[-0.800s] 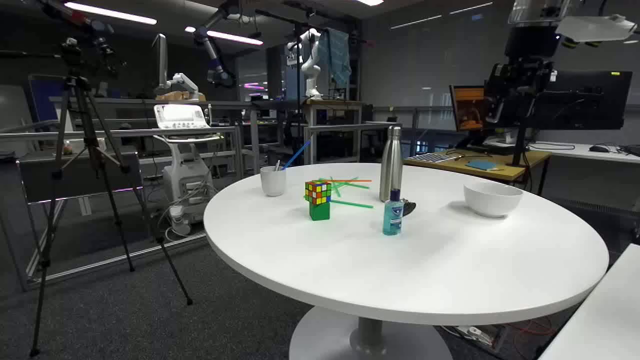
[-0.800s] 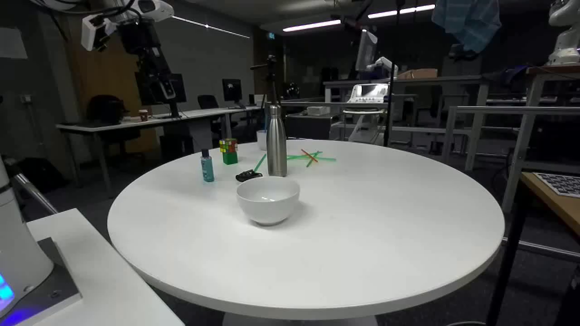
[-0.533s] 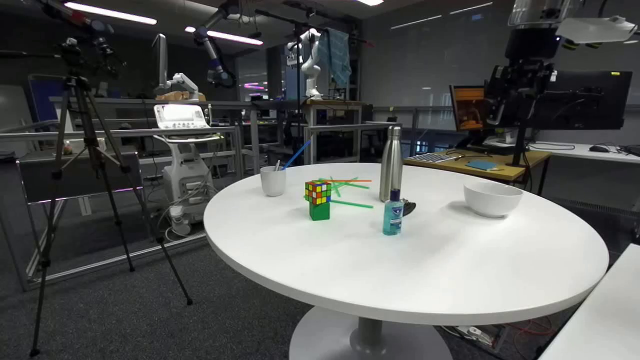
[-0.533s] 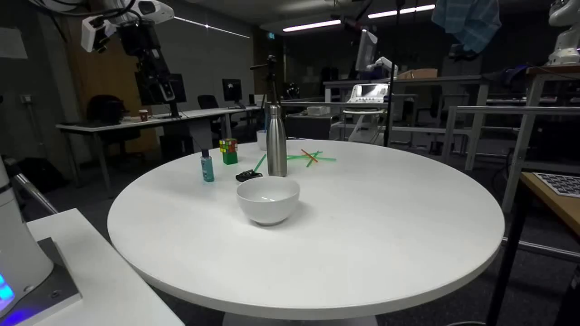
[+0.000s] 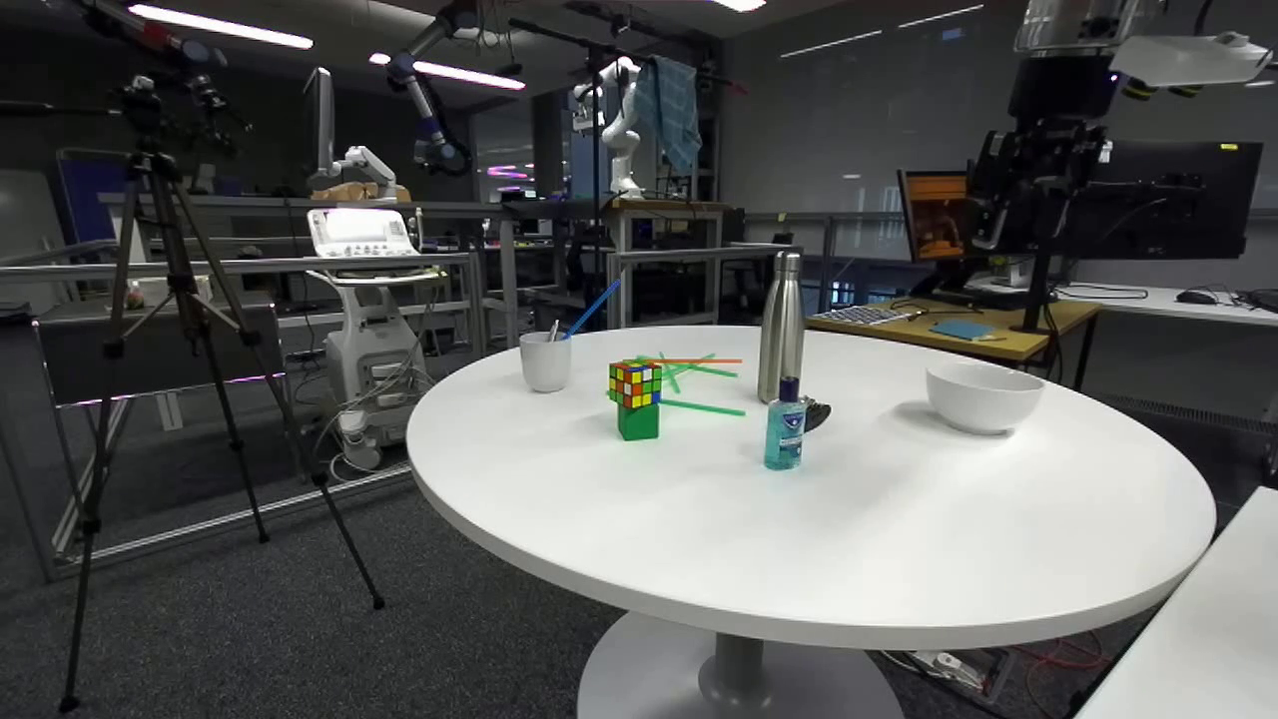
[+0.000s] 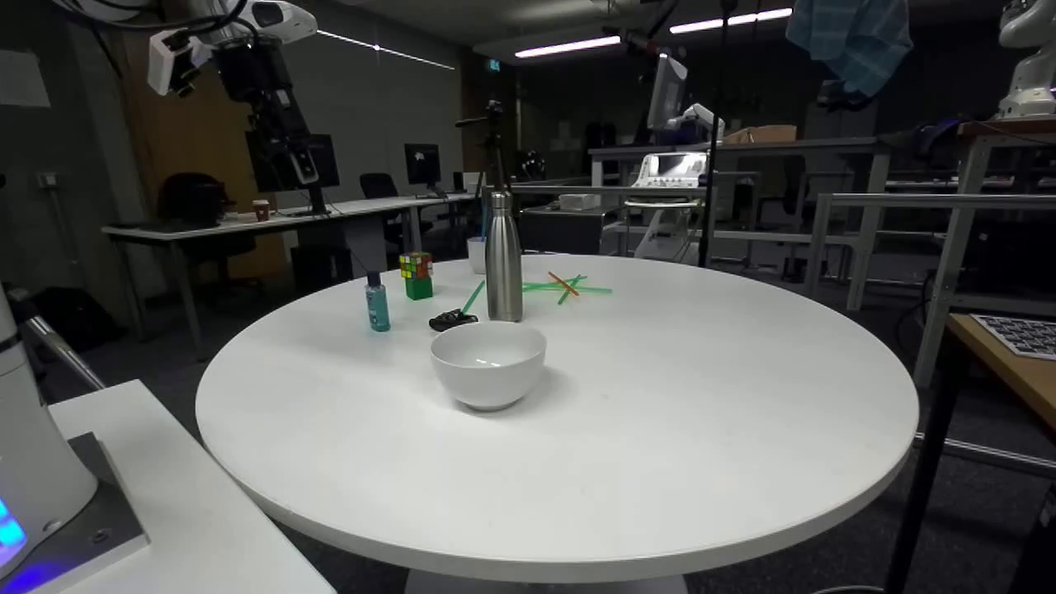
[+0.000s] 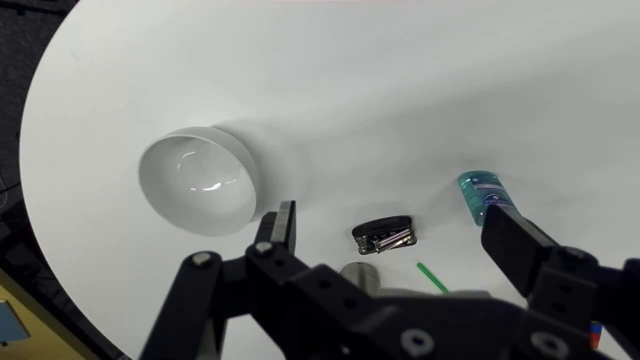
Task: Put the blue bottle on top of the block
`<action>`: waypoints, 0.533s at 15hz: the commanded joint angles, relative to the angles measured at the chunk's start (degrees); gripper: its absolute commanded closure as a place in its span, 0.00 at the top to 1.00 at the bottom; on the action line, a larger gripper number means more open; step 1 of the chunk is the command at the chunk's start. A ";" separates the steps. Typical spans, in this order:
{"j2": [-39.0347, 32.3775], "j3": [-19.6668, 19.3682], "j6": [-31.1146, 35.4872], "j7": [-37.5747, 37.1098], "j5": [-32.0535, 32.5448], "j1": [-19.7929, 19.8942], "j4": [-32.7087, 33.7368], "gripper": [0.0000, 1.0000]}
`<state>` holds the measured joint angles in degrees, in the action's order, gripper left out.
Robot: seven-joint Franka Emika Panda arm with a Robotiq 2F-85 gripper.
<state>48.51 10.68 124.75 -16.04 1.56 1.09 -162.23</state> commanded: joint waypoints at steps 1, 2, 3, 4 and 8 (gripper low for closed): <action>-0.03 -0.33 -0.20 -0.19 0.30 -0.30 0.13 1.00; -0.03 -0.33 -0.20 -0.19 0.30 -0.30 0.13 1.00; -0.03 -0.33 -0.20 -0.19 0.30 -0.30 0.13 1.00; -0.03 -0.33 -0.20 -0.19 0.30 -0.30 0.13 1.00; -2.17 -1.77 2.40 4.58 0.79 -1.49 0.86 1.00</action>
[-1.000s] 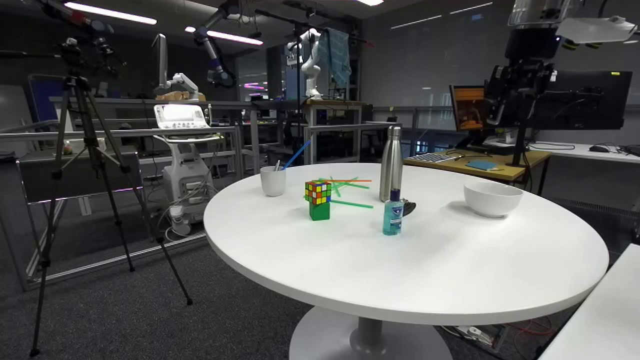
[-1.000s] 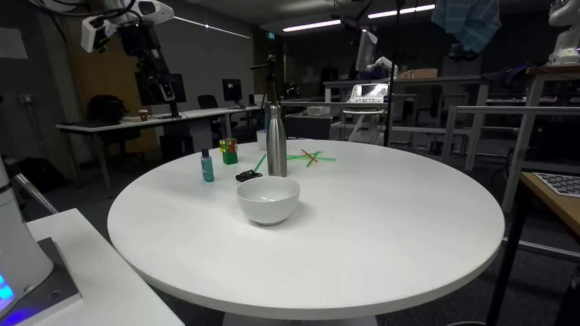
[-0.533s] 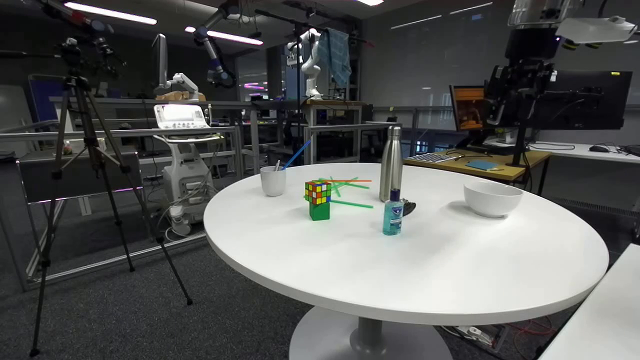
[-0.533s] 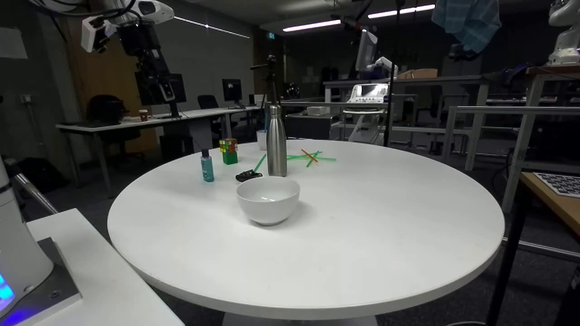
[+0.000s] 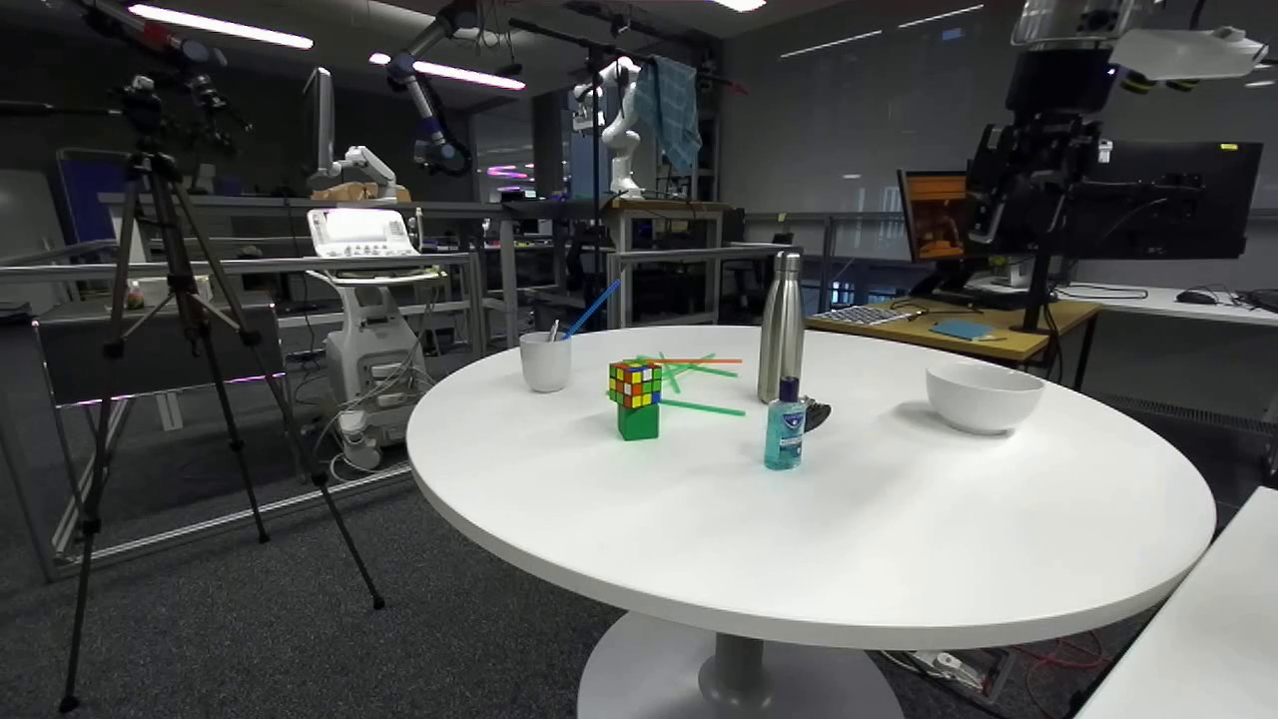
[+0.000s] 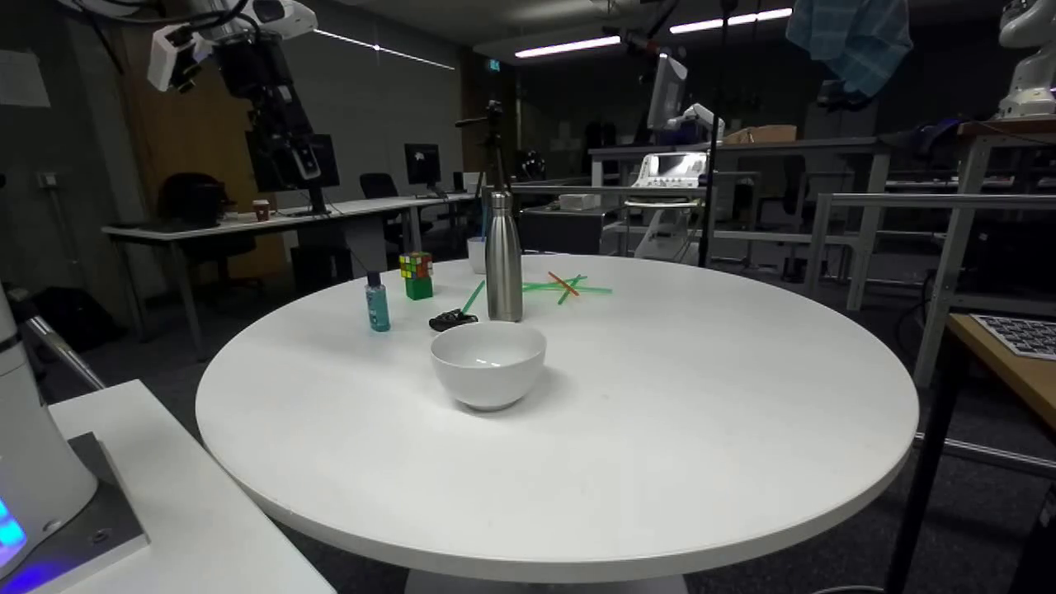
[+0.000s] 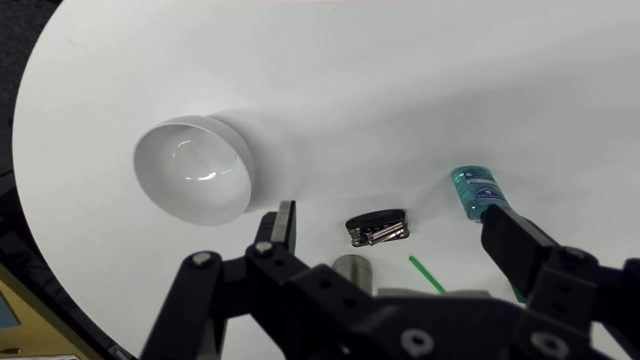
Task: Put the blue bottle on top of the block
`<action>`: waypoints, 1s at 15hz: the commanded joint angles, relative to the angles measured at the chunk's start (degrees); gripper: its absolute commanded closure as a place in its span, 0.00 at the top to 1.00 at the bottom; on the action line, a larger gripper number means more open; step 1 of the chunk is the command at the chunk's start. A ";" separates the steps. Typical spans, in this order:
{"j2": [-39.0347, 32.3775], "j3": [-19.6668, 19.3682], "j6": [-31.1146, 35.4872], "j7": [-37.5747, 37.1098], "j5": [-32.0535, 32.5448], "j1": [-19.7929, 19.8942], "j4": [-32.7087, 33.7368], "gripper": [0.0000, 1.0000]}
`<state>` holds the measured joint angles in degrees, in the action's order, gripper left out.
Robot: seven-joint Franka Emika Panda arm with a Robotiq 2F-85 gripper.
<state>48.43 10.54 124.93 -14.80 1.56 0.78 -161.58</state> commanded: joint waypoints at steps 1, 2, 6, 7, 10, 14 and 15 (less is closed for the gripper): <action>-2.81 -2.21 2.82 5.33 0.91 -1.59 0.38 1.00; -3.44 -2.73 3.14 7.20 0.90 -1.89 0.60 1.00; -7.04 -5.40 5.20 15.56 0.96 -3.75 1.61 1.00; -8.13 -6.08 5.91 17.63 0.96 -4.27 2.03 1.00; -11.62 -8.09 7.85 23.12 0.53 -5.89 3.31 1.00; -16.76 -10.42 9.83 29.76 -0.21 -8.31 5.55 1.00; -18.23 -10.86 10.17 31.23 -0.36 -8.79 6.20 1.00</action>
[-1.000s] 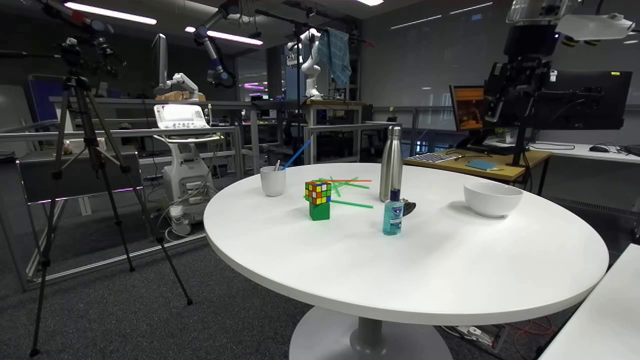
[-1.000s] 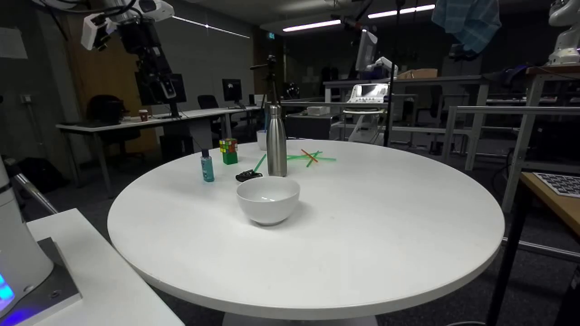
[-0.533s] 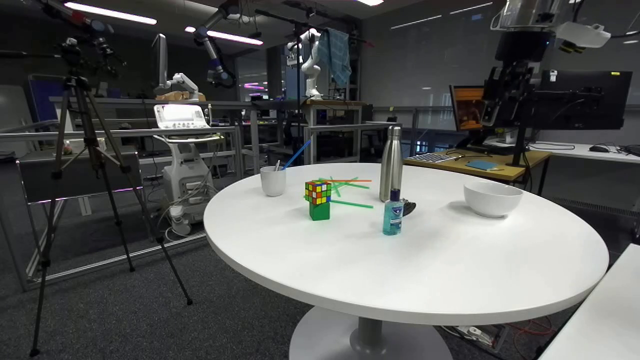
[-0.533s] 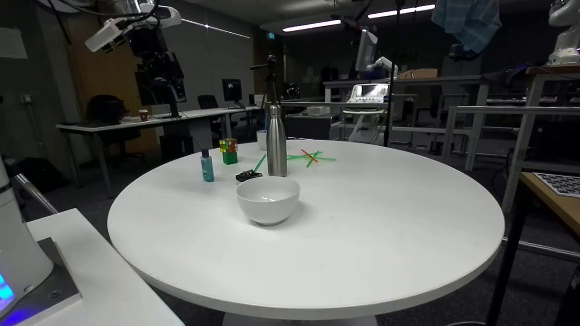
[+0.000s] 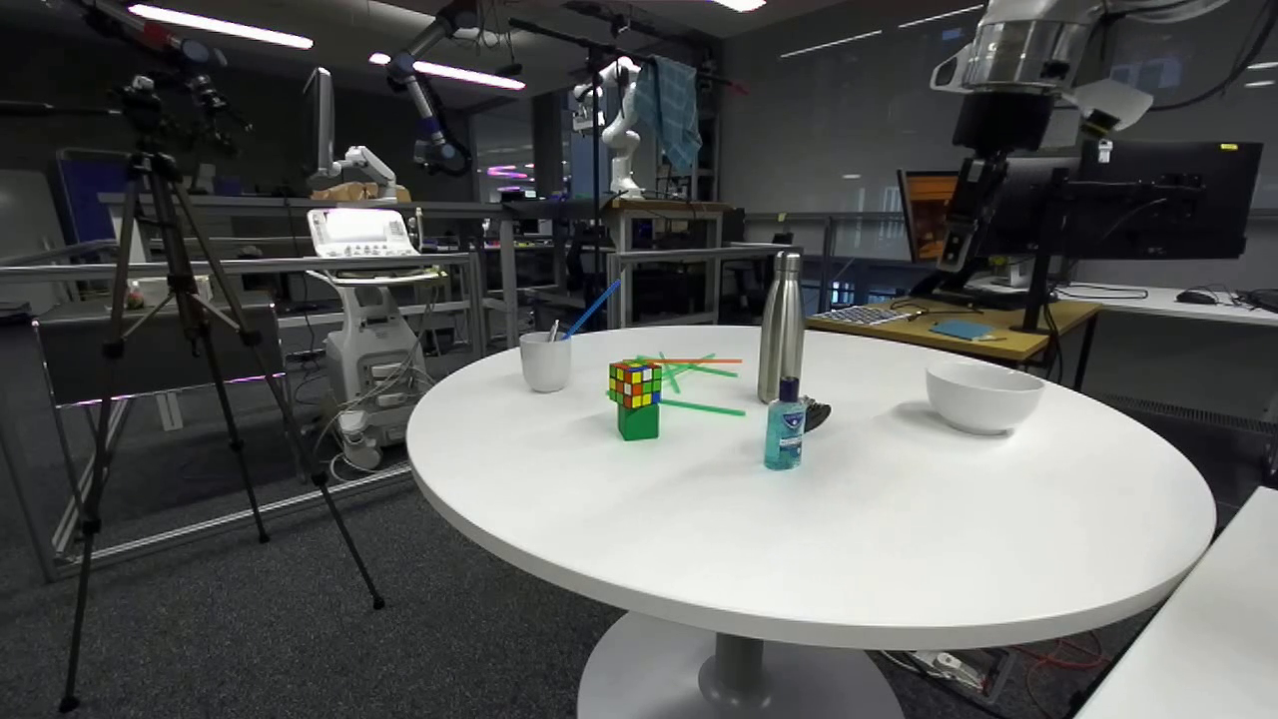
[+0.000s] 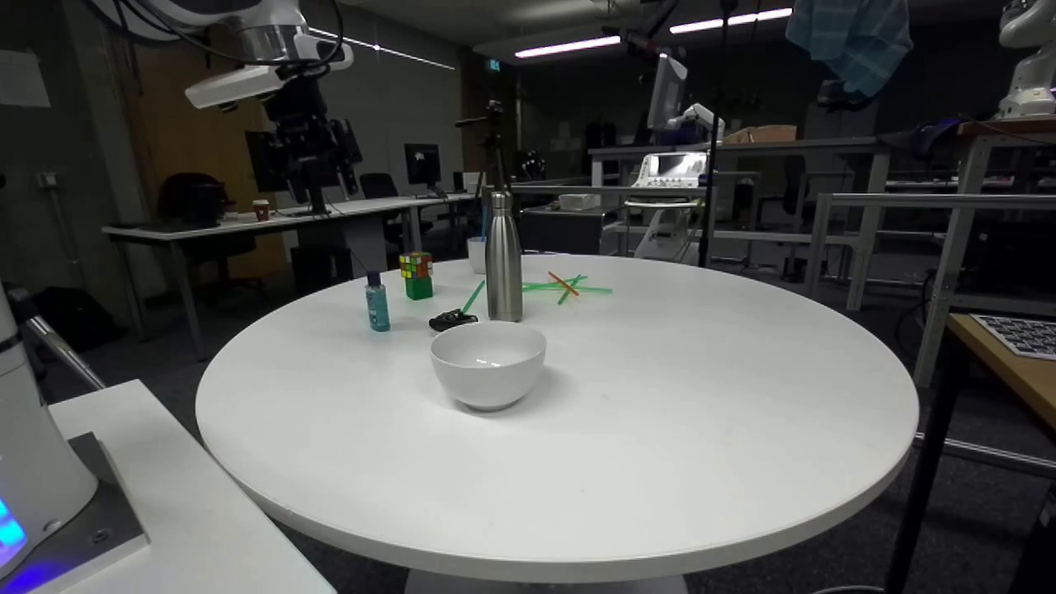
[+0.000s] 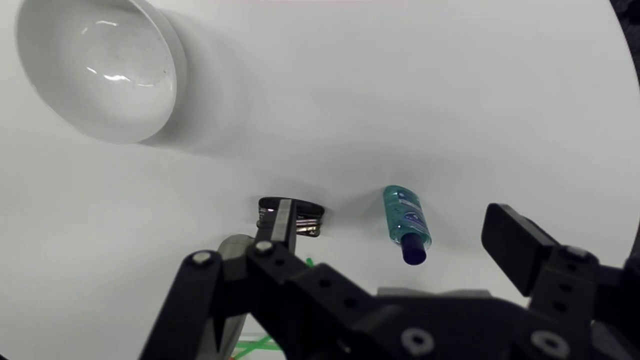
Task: Put the blue bottle on top of the block
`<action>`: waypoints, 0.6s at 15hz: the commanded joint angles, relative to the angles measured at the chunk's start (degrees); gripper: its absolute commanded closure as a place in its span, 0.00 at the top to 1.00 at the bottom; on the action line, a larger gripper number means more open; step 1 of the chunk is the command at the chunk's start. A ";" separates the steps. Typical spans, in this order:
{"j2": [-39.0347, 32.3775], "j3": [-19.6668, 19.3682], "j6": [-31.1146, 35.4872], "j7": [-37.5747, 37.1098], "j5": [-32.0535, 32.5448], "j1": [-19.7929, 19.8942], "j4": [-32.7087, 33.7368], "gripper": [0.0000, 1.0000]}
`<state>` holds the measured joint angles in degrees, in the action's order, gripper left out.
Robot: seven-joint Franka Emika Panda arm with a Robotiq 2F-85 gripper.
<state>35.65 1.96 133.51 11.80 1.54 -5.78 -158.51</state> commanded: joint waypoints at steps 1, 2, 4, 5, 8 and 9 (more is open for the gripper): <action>-6.60 -2.74 1.93 6.05 -0.48 -2.72 3.61 1.00; -8.14 -3.35 2.36 7.63 -0.85 -3.28 4.35 1.00; -10.79 -4.37 3.07 10.69 -1.65 -4.28 5.70 1.00; -12.00 -4.79 3.15 12.14 -2.01 -4.62 6.37 1.00; -15.49 -5.97 3.03 16.78 -3.57 -5.58 8.58 1.00; -16.70 -6.19 2.87 18.35 -4.22 -5.72 9.43 1.00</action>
<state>23.89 -2.42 135.92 24.95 -0.20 -9.96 -152.88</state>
